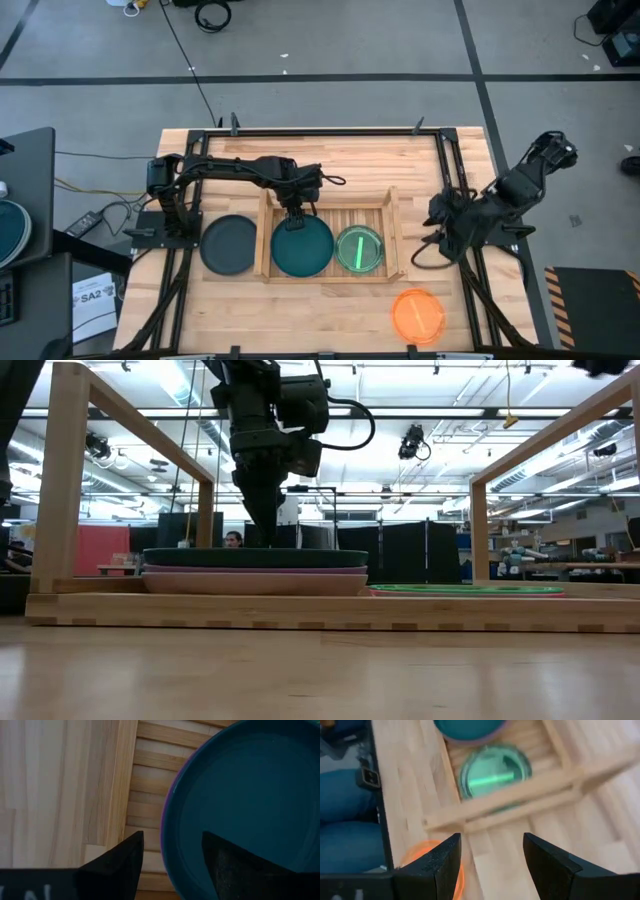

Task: Place and stack plates onto a shelf
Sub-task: Stack the orange plate on top of the green plate on the shelf

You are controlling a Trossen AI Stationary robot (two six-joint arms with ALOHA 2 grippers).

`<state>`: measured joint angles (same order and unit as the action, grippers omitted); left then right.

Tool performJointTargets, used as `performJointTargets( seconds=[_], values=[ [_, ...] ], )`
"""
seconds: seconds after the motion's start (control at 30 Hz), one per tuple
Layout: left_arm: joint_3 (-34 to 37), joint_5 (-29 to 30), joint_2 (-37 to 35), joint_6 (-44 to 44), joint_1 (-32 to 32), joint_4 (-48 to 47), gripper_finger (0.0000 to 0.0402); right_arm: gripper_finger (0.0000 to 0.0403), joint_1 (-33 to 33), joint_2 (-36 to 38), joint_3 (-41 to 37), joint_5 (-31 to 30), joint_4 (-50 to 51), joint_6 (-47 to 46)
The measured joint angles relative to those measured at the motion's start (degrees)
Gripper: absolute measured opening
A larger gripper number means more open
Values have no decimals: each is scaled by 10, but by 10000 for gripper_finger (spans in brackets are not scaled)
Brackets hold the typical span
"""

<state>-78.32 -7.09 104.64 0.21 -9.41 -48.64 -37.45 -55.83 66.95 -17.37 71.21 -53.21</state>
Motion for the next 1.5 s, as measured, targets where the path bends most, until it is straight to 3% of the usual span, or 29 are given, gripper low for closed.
performJointTargets(
  seconds=[0.3,0.57,1.0,1.27,1.5],
  values=[
    [0,0,0,0,0,0,208,219,-104,0,-98,24,-87,-154],
    [0,0,0,0,0,2,208,219,-174,0,-204,26,-217,-231],
    [0,0,0,0,0,16,208,219,-189,0,-378,70,-489,-254],
    [0,0,0,0,0,17,208,219,-185,-3,-417,66,-508,-249],
    [0,0,0,0,0,17,208,219,-182,-51,-417,61,-508,-208]
  ],
)
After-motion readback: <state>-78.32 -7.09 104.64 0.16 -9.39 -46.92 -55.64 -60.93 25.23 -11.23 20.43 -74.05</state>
